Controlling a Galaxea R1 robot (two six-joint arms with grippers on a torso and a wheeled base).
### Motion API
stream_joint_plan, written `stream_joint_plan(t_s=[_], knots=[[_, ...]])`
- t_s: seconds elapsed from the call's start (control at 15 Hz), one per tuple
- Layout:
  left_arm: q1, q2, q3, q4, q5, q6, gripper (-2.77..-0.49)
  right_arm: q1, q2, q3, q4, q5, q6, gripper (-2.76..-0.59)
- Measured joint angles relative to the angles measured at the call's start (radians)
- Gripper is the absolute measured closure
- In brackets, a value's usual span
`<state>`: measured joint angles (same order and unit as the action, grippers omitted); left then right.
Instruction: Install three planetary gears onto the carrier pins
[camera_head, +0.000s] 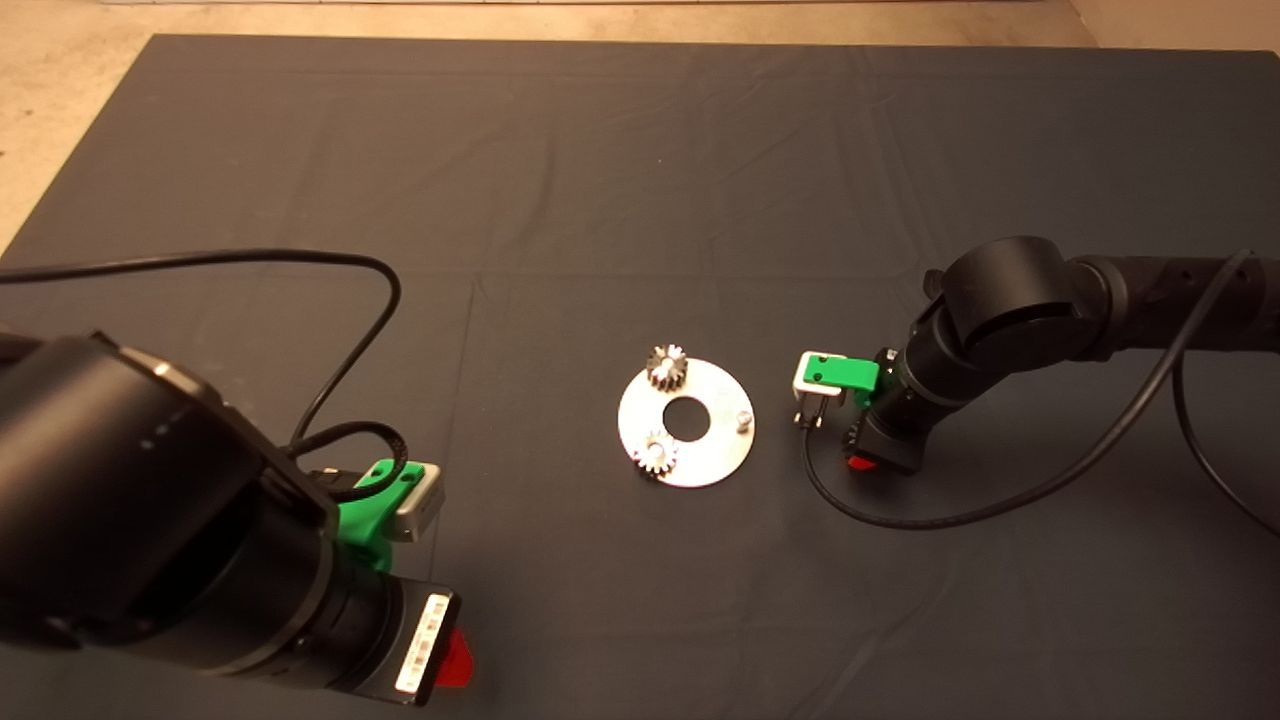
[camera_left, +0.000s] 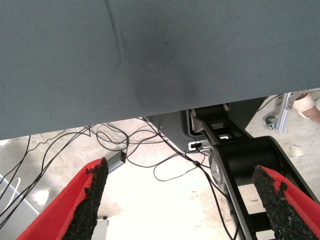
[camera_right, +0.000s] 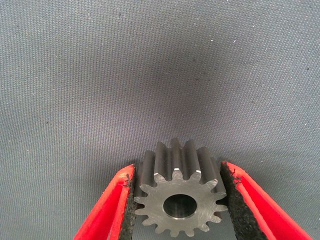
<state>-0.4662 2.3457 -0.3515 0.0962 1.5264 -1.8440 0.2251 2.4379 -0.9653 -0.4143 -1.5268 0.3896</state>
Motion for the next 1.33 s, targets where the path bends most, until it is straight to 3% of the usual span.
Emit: stream_joint_plan(t_s=[1.0, 1.13, 1.33], knots=[[0.0, 0.0, 0.0, 0.0, 0.0, 0.0, -2.04, 0.003, -0.002, 0.0, 0.005, 0.002, 0.0, -1.02], [0.0, 0.0, 0.0, 0.0, 0.0, 0.0, -2.04, 0.016, -0.001, 0.0, 0.012, 0.0, 0.001, -1.02], [0.0, 0.0, 0.0, -0.001, 0.0, 0.0, -2.04, 0.067, 0.013, 0.0, 0.029, 0.0, 0.001, -1.01]])
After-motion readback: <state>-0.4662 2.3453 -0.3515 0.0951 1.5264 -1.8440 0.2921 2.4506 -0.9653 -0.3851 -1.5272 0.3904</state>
